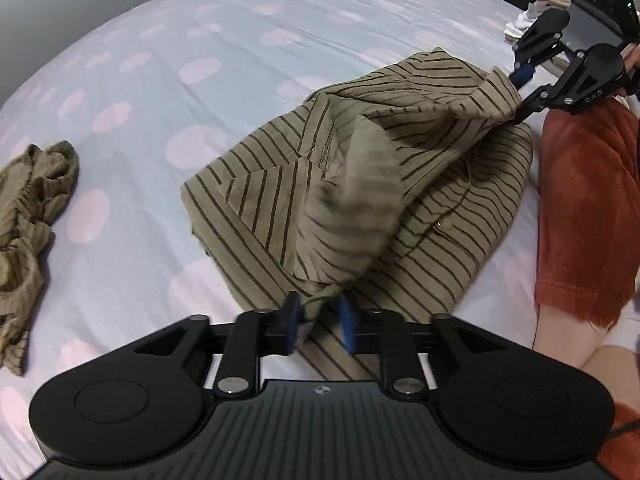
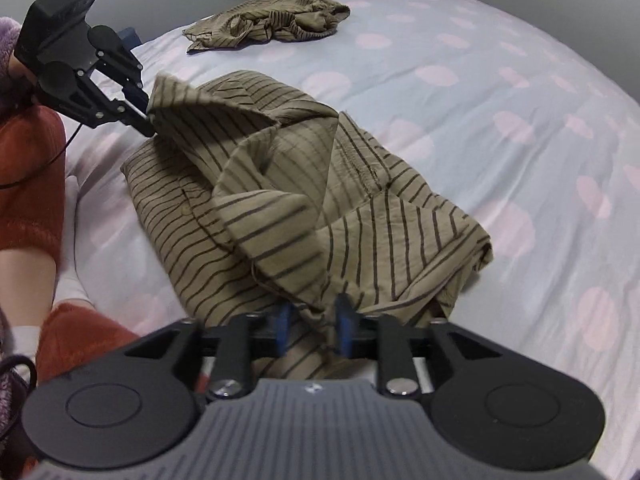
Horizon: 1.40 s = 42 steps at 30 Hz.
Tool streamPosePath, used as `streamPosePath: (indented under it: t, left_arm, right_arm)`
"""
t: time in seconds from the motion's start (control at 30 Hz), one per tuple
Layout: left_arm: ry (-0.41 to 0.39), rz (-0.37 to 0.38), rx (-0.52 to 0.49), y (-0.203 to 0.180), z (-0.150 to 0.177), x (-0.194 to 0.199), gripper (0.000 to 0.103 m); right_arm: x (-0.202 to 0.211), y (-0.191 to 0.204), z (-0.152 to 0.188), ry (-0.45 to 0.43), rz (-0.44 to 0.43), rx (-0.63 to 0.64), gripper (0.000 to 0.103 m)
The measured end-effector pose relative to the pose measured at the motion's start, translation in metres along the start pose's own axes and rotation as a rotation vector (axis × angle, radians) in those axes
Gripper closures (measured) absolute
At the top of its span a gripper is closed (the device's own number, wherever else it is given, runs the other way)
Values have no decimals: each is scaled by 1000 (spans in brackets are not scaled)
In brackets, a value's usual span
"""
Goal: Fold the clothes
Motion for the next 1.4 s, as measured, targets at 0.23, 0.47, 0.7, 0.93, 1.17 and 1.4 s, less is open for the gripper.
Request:
streamPosePath:
  t: [0.23, 0.47, 0.7, 0.93, 1.17, 1.4]
  left_arm:
    - [-110, -85, -100, -38, -5, 37, 50]
    - [-132, -95, -227, -76, -23, 19, 50]
    - [-114, -51, -175, -70, -32, -17, 58]
    - [-73, 45, -165, -59, -26, -39, 67]
    - [40, 79, -233, -52, -1, -56, 69]
    - [25, 38, -327, -60, 9, -45, 94]
  right_arm:
    - [40, 20, 2, -105, 224, 5, 25]
    - [38, 63, -15, -169, 219, 102, 15]
    - [2, 94, -24, -99, 184, 351, 16]
    - [-39, 88, -23, 36, 76, 324, 47]
    - [-55, 63, -18, 184, 9, 173, 71]
    - [-21, 42, -21, 109, 68, 70, 96]
Point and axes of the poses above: each gripper's, at about its wrist camera, not at the fingertips, and x roughly against the way its jaws point, y to its left, z to its underside, the point moved 4 cm from there along -x, roughly the way its jaws point, and after that the axes turned 10 degrees about -y, right-handed, at the moved point
